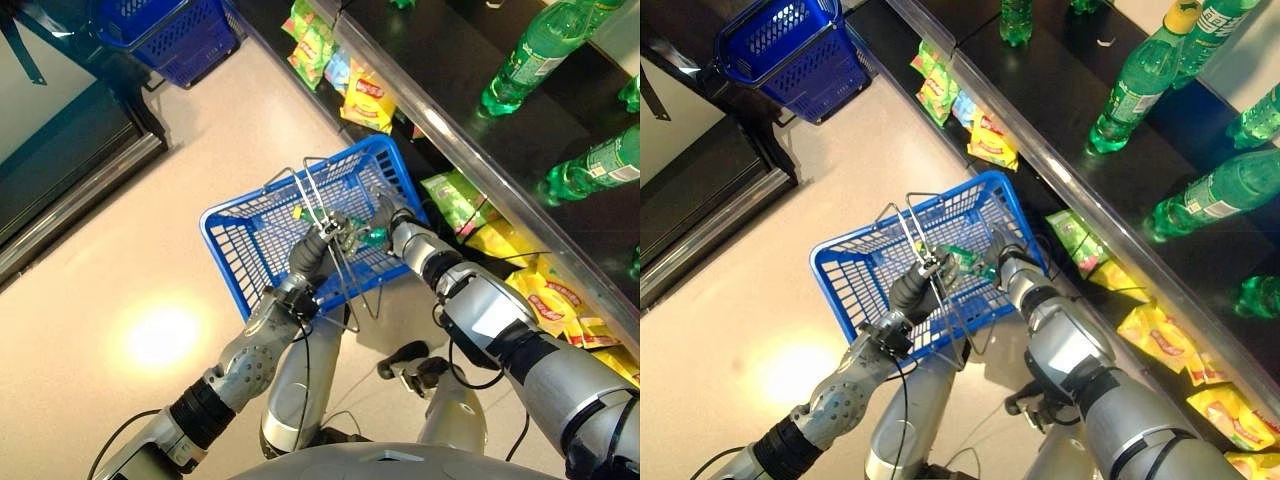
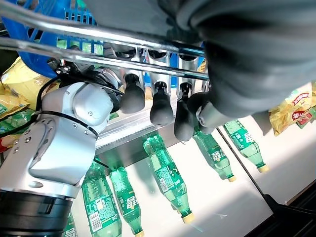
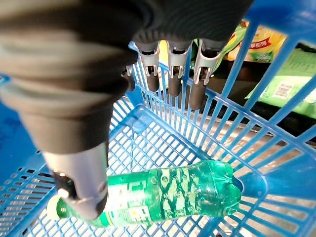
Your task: Pick up the snacks into the basket
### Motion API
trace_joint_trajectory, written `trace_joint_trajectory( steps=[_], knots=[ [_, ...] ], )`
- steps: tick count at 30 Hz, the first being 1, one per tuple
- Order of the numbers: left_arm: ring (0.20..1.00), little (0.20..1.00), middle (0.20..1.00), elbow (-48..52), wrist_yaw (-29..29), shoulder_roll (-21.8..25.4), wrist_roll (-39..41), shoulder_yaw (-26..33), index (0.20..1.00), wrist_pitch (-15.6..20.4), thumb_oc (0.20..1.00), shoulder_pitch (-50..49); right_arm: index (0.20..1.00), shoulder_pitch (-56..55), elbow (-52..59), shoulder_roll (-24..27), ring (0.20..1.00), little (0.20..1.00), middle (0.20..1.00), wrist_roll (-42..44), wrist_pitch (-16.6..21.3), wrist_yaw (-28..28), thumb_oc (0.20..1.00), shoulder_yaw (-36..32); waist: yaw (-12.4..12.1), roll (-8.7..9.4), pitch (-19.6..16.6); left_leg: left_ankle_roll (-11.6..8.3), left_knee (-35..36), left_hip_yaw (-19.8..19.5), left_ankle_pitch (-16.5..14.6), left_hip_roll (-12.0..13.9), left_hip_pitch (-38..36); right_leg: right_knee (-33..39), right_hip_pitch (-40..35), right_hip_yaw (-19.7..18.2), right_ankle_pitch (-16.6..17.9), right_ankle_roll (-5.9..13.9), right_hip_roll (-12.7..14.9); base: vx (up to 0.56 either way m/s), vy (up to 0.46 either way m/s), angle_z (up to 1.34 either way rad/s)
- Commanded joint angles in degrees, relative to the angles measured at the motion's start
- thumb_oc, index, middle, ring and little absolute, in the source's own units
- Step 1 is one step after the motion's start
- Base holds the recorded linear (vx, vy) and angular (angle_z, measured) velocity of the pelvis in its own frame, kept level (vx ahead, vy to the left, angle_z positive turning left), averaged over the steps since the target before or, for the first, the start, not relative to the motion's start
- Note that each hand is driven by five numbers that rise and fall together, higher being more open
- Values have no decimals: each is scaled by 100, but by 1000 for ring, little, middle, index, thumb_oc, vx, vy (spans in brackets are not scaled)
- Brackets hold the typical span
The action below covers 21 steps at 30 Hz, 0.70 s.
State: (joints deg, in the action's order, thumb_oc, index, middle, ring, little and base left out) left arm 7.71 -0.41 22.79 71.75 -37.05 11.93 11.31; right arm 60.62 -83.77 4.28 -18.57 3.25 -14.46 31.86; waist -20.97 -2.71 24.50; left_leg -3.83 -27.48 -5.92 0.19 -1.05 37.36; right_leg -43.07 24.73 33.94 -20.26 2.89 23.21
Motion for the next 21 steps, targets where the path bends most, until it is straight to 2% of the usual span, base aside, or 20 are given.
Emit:
trace_joint_trajectory(
  steps=[1,7,11,12,13,15,16,17,19,20,21],
  knots=[
    [200,200,200,1553,-564,-333,-198,87,200,489,200,351,1000,232,-144,-126,1000,1000,1000,37,58,-163,1000,-60,42,-333,-409,404,-467,478,-631,88,140,351,390,-294,1208,602,-51,0,0,0],
    [200,200,200,1530,-555,-288,-219,128,200,530,200,349,1000,181,-38,-153,1000,1000,1000,244,126,-230,1000,-155,88,-320,-435,406,-477,486,-641,90,125,338,386,-293,1205,603,-47,0,0,0],
    [200,200,200,1357,-399,-253,-441,410,200,733,200,271,1000,-53,587,-303,1000,1000,1000,1302,525,-335,1000,-444,210,-247,-464,404,-484,535,-658,131,60,346,370,-388,1216,592,-75,1,4,-1],
    [200,200,200,1358,-398,-253,-443,412,200,733,200,267,1000,-57,592,-304,1000,1000,1000,1306,523,-334,1000,-440,212,-245,-465,404,-482,537,-658,130,58,346,371,-391,1216,592,-75,5,34,-5],
    [200,200,200,1260,-268,-250,-559,649,200,846,200,164,1000,-351,1217,-385,1000,1000,1000,1846,756,-422,1000,-524,316,-174,-447,401,-459,579,-665,165,-2,369,368,-460,1229,576,-104,2,25,-6],
    [200,200,200,1162,-185,-279,-629,785,200,894,200,68,1000,-606,1609,-401,1000,1000,1000,1992,853,-434,1000,-487,380,-135,-439,397,-462,607,-672,179,-25,381,370,-498,1241,568,-111,-8,43,-19],
    [200,200,200,1009,-15,-288,-795,1146,200,998,200,-171,1000,-1214,2753,-306,1000,1000,1000,2184,1040,-373,1000,-356,510,-45,-381,394,-480,663,-686,233,-47,410,368,-554,1265,553,-140,-23,54,-24],
    [200,200,200,898,48,-336,-815,1323,200,1033,200,-338,1000,-1690,3436,-182,1000,1000,1000,2312,1128,-338,1000,-244,604,3,-368,389,-490,697,-697,258,-65,423,371,-582,1282,552,-146,-24,42,-21],
    [200,200,200,821,89,-360,-812,1460,200,1083,200,-461,1000,-2065,3895,-81,1000,1000,1000,2423,1182,-232,1000,-172,681,40,-361,383,-498,727,-706,287,-75,436,369,-593,1291,555,-147,-5,16,-27],
    [200,200,200,668,157,-356,-862,1799,200,1168,200,-723,1000,-2853,4936,296,1000,1000,1000,2326,1298,28,1000,51,808,124,-342,360,-513,755,-719,327,-102,466,338,-603,1293,562,-146,3,11,-34],
    [200,200,200,670,156,-364,-863,1798,200,1167,200,-738,1000,-2881,4964,311,1000,1000,1000,2327,1284,28,1000,62,814,117,-354,360,-511,755,-719,326,-104,466,337,-603,1292,563,-145,21,10,-32]
  ],
)
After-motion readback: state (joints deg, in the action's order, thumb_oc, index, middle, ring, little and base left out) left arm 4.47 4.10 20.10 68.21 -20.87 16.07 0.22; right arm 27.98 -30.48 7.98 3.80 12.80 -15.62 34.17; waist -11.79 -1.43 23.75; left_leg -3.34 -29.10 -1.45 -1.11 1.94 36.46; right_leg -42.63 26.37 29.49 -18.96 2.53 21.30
